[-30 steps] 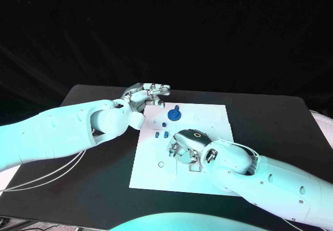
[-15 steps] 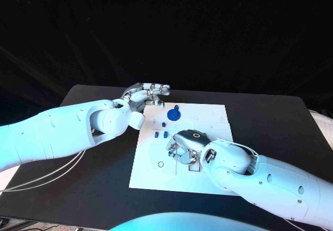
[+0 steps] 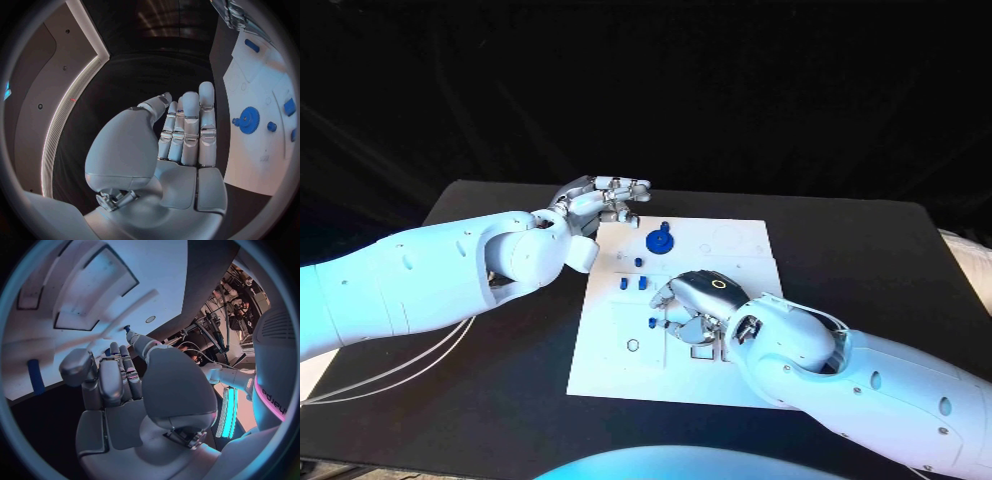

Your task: Assemble the parts on the task board

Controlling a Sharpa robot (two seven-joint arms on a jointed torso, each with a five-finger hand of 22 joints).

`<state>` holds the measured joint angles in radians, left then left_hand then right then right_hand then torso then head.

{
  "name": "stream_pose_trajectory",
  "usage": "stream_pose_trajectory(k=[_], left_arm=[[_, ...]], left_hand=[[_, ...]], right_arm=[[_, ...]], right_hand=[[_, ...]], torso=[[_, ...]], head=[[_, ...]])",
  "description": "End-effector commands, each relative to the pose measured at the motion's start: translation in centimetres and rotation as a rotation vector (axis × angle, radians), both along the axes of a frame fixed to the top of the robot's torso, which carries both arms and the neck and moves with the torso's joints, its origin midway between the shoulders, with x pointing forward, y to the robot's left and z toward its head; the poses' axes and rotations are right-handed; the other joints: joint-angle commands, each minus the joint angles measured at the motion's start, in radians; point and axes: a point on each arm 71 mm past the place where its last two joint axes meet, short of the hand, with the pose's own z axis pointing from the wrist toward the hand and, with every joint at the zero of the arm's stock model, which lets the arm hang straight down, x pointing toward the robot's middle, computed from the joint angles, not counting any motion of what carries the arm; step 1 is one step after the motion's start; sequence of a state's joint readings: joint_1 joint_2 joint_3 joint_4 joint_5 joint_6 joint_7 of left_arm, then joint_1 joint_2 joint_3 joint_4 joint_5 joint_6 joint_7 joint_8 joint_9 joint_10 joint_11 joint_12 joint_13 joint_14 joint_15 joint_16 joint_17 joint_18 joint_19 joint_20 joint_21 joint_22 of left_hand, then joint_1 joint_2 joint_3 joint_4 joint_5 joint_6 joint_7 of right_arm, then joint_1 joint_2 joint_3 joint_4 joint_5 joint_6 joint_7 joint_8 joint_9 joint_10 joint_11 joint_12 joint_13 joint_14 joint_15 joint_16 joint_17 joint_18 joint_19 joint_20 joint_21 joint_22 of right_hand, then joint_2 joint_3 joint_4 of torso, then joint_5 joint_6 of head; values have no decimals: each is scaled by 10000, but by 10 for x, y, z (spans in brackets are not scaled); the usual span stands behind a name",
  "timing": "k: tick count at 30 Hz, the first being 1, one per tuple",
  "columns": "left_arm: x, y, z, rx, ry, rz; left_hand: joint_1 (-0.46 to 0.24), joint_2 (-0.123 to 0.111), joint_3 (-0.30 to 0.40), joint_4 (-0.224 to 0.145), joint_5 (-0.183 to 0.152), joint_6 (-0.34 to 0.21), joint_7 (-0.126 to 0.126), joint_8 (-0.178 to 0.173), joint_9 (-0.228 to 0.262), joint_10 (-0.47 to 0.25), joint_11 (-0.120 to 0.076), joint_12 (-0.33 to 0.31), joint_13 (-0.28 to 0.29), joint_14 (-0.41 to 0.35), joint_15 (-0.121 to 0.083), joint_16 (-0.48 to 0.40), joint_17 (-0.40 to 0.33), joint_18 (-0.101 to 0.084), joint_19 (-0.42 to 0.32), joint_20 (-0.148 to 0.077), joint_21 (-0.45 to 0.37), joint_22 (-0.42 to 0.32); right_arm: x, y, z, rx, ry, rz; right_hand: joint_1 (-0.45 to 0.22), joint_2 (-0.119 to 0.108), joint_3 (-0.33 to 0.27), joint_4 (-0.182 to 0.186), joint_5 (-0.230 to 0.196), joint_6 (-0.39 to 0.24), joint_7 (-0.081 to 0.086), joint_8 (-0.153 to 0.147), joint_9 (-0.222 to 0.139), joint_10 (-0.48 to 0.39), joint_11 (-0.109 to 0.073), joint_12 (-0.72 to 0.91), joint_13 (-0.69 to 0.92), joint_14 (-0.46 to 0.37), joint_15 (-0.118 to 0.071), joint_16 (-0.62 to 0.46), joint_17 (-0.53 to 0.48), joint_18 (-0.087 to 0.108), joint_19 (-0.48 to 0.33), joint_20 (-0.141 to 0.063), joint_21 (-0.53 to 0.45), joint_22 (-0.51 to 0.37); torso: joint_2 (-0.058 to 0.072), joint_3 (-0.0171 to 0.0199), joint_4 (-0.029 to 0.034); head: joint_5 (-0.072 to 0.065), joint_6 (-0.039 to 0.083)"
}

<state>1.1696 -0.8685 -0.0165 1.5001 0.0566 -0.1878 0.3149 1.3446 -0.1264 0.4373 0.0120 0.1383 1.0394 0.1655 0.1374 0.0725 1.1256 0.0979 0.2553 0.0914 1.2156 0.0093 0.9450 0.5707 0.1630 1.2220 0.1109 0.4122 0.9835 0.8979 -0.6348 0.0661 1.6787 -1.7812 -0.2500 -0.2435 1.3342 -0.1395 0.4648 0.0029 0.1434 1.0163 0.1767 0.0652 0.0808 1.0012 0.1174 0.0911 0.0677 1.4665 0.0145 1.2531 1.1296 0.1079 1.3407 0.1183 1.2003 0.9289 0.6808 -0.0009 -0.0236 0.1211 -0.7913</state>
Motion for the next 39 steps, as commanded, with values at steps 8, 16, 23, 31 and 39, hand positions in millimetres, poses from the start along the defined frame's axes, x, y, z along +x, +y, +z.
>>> stream_pose_trajectory(k=[8,16,23,31,39], left_arm=[[0,-1,1,-102,-43,-182],[0,-2,1,-84,-55,-230],[0,-3,0,-66,-49,-278],[0,-3,-2,-73,-21,-324],[-1,-4,-2,-65,-8,-355]], left_hand=[[97,3,4,-38,-17,-26,35,45,4,-70,-29,41,11,-71,25,-34,-15,187,67,1,-36,-17],[104,2,-1,-45,-17,-31,37,46,4,-80,-26,47,11,-76,26,-35,-18,187,66,1,-41,-21],[104,2,-1,-45,-17,-31,37,46,4,-80,-26,47,11,-76,26,-35,-18,187,66,1,-41,-21],[104,2,-1,-45,-17,-31,37,46,4,-80,-26,47,11,-76,26,-35,-18,187,66,1,-41,-21],[112,1,-10,-54,-18,-38,40,47,2,-95,-23,56,11,-84,29,-36,-23,186,65,2,-50,-29]], right_arm=[[13,-54,38,273,-109,-1126],[31,-92,47,-1217,-576,-1703],[39,-99,45,-1768,-844,-1733],[42,-93,41,-1933,-846,-1566],[43,-80,35,-1966,-692,-1323]], right_hand=[[-108,-5,-166,9,94,21,-73,31,-20,205,-65,337,22,222,31,-42,-54,89,66,-1,21,122],[-130,-123,-576,35,-85,-198,-263,-17,-80,-324,-79,249,-42,248,32,-61,-115,96,74,-5,-48,32],[-76,-120,-689,46,-116,-230,-332,-16,-87,-437,-89,246,-41,255,36,-64,-130,102,70,-11,-73,1],[19,-11,-721,58,-132,-218,-405,-3,-84,-380,-110,333,-22,256,21,-85,-171,98,89,-18,-70,10],[110,205,-651,116,-224,-115,-425,15,-68,158,-164,659,-6,245,-26,-149,-279,94,140,-39,-60,24]], torso=[[-4,-9,-62],[-17,-4,-119],[-12,16,-107],[-3,1,-99],[2,-3,-81]], head=[[-71,119],[-112,220],[-158,263],[-178,284],[-189,259]])
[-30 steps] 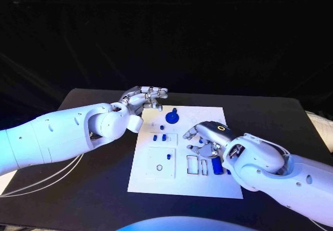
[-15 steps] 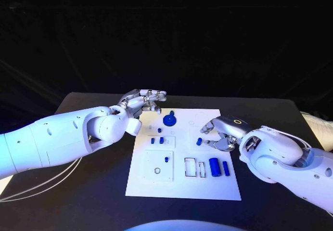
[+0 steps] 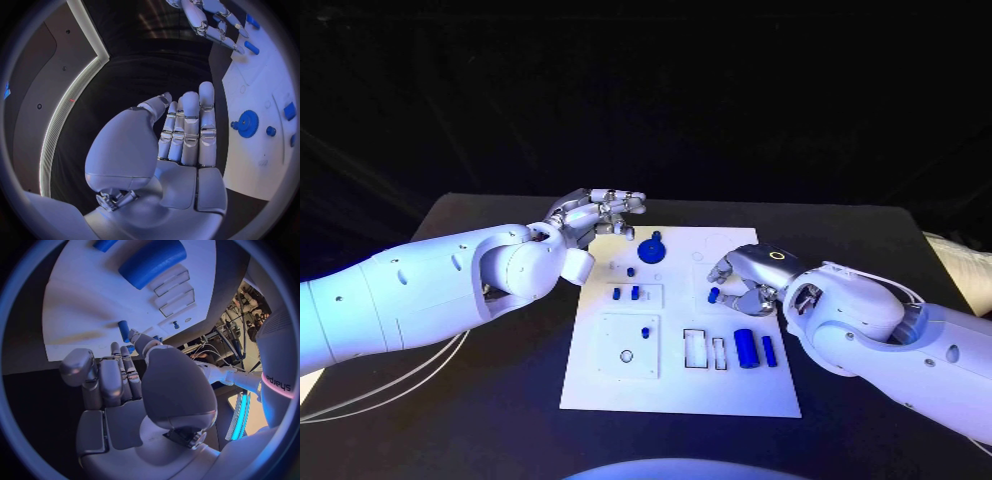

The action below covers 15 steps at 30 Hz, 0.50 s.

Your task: Assemble the parts on the task board

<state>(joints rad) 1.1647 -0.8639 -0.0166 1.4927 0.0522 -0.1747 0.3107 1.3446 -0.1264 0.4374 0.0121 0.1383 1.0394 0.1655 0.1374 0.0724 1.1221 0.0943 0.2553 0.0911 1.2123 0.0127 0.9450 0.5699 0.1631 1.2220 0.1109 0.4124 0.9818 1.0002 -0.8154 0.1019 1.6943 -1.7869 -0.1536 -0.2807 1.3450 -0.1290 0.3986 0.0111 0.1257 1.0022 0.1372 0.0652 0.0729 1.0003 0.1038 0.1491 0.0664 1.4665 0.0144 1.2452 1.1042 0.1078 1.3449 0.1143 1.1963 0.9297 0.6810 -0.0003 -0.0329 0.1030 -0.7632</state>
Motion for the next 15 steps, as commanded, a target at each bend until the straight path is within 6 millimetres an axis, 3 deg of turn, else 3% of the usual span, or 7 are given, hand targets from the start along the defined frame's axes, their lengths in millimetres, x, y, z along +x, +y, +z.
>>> stream_pose_trajectory(k=[1,10,15], left_arm=[[-1,-3,1,-69,-64,-239],[-1,-3,1,-59,-54,-248],[-1,-3,1,-60,-23,-290]], left_hand=[[112,1,-11,-55,-18,-38,41,47,2,-59,13,56,15,-51,-5,-36,-16,185,66,2,-52,-12],[121,-2,-17,-65,-19,-45,43,47,1,-70,15,62,15,-57,-4,-36,-19,185,65,2,-58,-17],[119,-9,-30,-69,-21,-57,51,45,-1,-83,21,68,14,-62,-1,-36,-23,184,65,4,-64,-22]], right_arm=[[-1,4,-3,-355,104,249],[0,8,-8,-534,291,309],[1,8,-10,-593,294,221]], right_hand=[[3,112,34,46,-48,45,-23,17,13,294,-56,130,6,243,-46,-82,-43,94,109,-13,-15,24],[48,170,318,98,-49,575,12,165,108,1197,-252,290,17,277,-214,-30,-5,72,208,-164,58,131],[192,314,558,47,-104,826,-5,227,152,1472,-306,244,19,290,-270,2,23,64,239,-223,77,157]], torso=[[-2,-11,12],[-5,-10,-21],[-12,-6,-19]], head=[[-5,-37],[27,-79],[22,-79]])
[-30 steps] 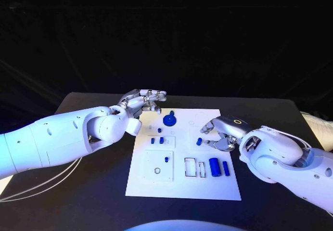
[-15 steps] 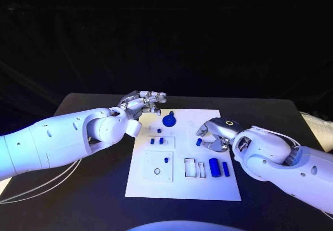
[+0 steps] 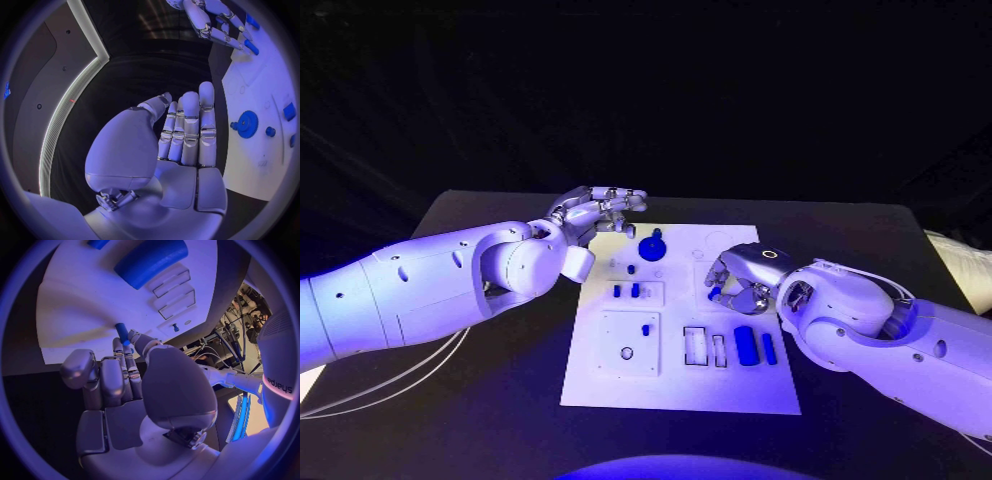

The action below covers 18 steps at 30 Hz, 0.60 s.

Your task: Assemble the parts on the task board

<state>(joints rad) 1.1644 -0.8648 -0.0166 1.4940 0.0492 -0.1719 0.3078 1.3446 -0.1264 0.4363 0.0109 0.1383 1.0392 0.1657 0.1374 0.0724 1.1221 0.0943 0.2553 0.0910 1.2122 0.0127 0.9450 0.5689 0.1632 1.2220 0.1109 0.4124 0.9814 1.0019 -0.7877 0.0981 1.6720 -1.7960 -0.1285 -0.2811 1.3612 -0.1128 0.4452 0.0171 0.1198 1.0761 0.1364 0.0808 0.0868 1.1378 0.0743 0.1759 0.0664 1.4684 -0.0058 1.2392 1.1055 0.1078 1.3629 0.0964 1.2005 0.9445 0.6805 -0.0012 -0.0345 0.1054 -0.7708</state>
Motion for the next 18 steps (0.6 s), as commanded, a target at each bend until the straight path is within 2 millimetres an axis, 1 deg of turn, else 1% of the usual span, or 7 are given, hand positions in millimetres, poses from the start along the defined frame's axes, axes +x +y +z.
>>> stream_pose_trajectory(k=[1,7,18], left_arm=[[-1,-3,1,-79,-26,-253],[-1,-3,1,-78,6,-291],[-1,-3,0,-37,18,-323]], left_hand=[[119,-9,-18,-58,-21,-54,49,45,-1,-83,21,68,15,-61,-2,-36,-12,183,65,4,-64,-18],[117,-14,-28,-60,-22,-67,55,42,-3,-96,27,72,15,-66,2,-36,-16,182,65,5,-70,-23],[118,-20,-44,-66,-22,-89,66,36,-8,-120,35,80,13,-75,8,-36,-22,180,64,8,-80,-31]], right_arm=[[-2,1,-6,-388,170,89],[0,1,-7,-507,85,42],[0,2,-13,-664,164,52]], right_hand=[[43,160,121,-23,-57,106,2,71,16,121,-12,-39,18,272,-73,63,10,63,61,-48,36,10],[106,176,224,-76,-80,152,-3,63,21,182,-26,-99,12,274,-77,65,4,62,66,-63,33,6],[152,149,304,-133,-99,134,13,22,11,199,-16,-172,5,279,-72,84,25,57,74,-69,44,25]], torso=[[-8,6,-2],[-9,-2,12],[-2,4,2]], head=[[-1,0],[-5,-6],[1,-14]])
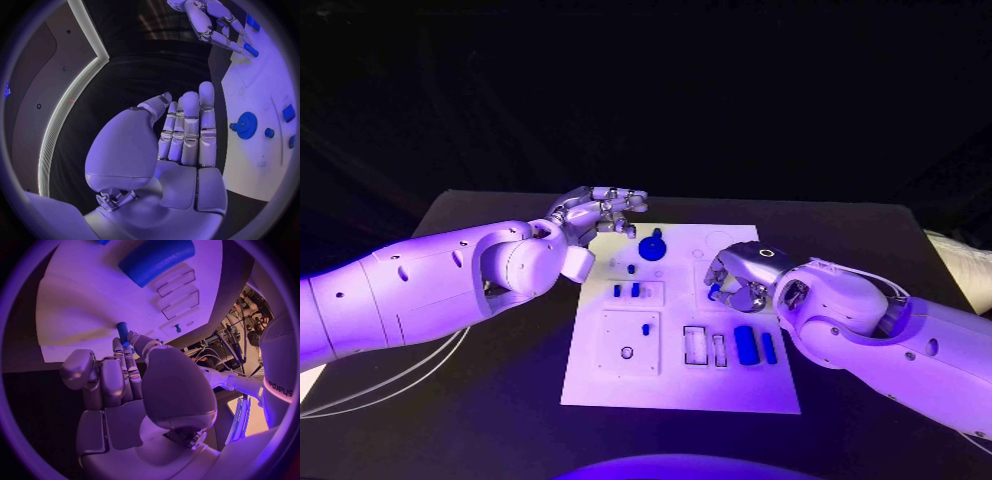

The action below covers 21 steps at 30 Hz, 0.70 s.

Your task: Assemble the parts on the task board

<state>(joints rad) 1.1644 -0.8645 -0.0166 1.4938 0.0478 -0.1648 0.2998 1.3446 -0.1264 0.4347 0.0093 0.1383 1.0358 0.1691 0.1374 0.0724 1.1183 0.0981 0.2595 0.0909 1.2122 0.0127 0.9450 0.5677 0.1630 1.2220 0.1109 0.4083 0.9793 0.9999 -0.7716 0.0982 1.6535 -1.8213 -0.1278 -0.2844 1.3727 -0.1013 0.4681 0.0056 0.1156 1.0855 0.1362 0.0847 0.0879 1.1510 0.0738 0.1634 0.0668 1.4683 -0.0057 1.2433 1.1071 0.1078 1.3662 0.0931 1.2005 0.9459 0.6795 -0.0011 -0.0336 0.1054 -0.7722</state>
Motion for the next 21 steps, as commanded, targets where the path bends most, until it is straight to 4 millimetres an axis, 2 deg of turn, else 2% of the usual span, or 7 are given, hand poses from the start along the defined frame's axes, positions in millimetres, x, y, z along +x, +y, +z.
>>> stream_pose_trajectory(k=[1,7,13,18,21], left_arm=[[-1,-3,1,-46,-44,-240],[-1,-3,1,-25,-49,-276],[-1,-3,0,-16,-43,-283],[-1,-3,-1,-12,-33,-281],[-1,-4,-1,-13,-25,-284]], left_hand=[[118,-20,-28,-50,-22,-55,33,36,-8,-83,-2,38,14,-75,8,-36,-11,181,64,8,-39,-10],[118,-20,-28,-50,-22,-55,33,36,-8,-83,-2,38,14,-75,8,-36,-11,181,64,8,-39,-10],[134,-21,-35,-66,-21,-69,38,34,-10,-100,2,46,14,-81,11,-36,-16,181,63,10,-46,-16],[134,-21,-35,-66,-21,-69,38,34,-10,-100,2,46,14,-81,11,-36,-16,181,63,10,-46,-16],[134,-21,-35,-66,-21,-69,38,34,-10,-100,2,46,14,-81,11,-36,-16,181,63,10,-46,-16]], right_arm=[[-3,-1,-11,-501,325,40],[-3,0,-10,-328,220,37],[-7,1,-4,354,-124,22],[-10,1,4,841,-359,20],[-12,0,11,1112,-541,46]], right_hand=[[39,32,82,-21,-58,35,18,-22,-1,68,-9,-53,1,280,-72,44,9,55,42,-36,45,13],[138,105,229,-105,-85,182,20,14,27,291,-36,-57,38,290,-90,76,40,46,69,-46,84,73],[299,220,423,-281,-295,531,-34,175,116,733,-137,10,132,339,-181,242,232,-28,232,-111,373,517],[323,238,475,-349,-359,653,-70,234,157,905,-183,21,179,352,-218,300,292,-48,275,-150,459,640],[338,243,504,-390,-349,711,-90,262,180,984,-206,21,202,359,-238,329,322,-61,300,-170,512,718]], torso=[[9,2,-5],[-9,-6,-9],[-5,10,-3],[-18,-11,-15],[-10,-6,-24]], head=[[1,-2],[-7,-13],[-13,-10],[-21,1],[-5,14]])
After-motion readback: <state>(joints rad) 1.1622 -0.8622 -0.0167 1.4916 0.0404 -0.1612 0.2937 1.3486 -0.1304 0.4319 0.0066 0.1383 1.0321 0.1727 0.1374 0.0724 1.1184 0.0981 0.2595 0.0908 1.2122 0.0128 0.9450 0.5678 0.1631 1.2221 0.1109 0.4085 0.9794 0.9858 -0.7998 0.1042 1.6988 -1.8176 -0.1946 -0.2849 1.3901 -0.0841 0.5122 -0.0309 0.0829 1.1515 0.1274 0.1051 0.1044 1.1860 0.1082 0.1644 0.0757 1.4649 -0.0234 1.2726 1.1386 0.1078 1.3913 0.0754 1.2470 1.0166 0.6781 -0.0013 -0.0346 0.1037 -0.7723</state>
